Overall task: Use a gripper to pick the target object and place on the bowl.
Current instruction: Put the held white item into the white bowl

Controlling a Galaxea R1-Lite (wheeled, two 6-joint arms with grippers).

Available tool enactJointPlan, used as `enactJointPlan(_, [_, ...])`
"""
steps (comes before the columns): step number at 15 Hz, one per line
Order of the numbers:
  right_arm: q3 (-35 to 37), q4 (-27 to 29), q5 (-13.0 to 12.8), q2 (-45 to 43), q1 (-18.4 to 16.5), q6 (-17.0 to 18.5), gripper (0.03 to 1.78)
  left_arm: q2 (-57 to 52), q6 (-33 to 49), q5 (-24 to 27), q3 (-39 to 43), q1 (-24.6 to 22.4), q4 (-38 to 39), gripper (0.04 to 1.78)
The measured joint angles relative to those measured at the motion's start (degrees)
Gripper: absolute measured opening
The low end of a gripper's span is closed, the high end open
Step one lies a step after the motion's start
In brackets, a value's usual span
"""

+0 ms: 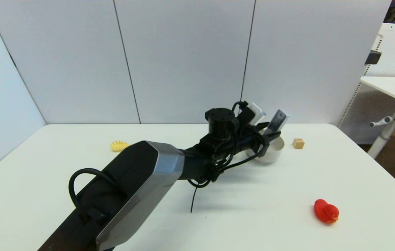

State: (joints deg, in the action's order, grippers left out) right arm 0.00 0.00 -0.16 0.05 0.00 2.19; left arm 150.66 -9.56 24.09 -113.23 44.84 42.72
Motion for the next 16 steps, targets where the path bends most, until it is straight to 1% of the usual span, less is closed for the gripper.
enactJointPlan(5, [0.00,0.00,0.00,-0.02,0.00,0.00,1.72,0.69,0.05,0.02,0.02,-0.52,-0.11,0.57])
enactJointPlan(8, [0.00,0.00,-0.02,0.00,0.00,-0.02,1.71,0.90,-0.37,0.02,0.02,-1.12,-0.09,0.93])
enactJointPlan(10, [0.00,0.00,-0.02,-0.02,0.00,-0.02,1.72,1.05,-0.39,0.05,0.02,-1.35,-0.09,1.10])
enactJointPlan(13, [0.00,0.00,0.00,0.00,0.00,0.00,1.72,0.68,-0.78,0.02,0.02,-1.56,-0.18,1.30])
enactJointPlan(16, [0.00,0.00,0.00,-0.02,0.00,-0.02,1.72,-1.99,-1.27,0.11,0.07,-2.06,-1.76,1.43])
